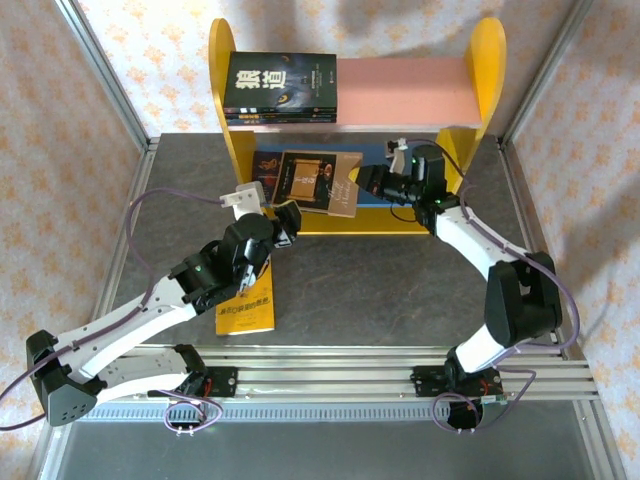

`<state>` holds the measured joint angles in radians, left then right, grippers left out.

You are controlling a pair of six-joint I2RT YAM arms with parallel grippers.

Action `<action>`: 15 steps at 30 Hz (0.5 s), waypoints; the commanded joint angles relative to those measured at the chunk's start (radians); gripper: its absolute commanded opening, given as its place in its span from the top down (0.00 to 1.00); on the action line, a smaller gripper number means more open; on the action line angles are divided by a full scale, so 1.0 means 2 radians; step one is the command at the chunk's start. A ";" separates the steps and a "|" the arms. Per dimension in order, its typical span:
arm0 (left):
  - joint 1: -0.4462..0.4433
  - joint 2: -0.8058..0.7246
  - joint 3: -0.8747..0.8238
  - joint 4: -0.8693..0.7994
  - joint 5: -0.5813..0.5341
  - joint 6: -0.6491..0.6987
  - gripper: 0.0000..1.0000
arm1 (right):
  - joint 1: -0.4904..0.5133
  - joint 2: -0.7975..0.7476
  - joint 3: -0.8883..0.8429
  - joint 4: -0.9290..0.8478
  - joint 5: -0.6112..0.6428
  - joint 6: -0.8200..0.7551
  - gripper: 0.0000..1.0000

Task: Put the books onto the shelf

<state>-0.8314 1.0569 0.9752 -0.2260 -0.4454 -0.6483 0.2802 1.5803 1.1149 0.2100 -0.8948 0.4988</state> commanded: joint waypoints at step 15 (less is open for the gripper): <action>0.009 -0.004 0.011 -0.034 0.020 0.016 0.32 | -0.003 0.105 0.113 0.058 -0.071 -0.023 1.00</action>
<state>-0.8219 1.0626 0.9810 -0.2665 -0.4015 -0.6300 0.2802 1.7836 1.2774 0.2615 -0.9836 0.4797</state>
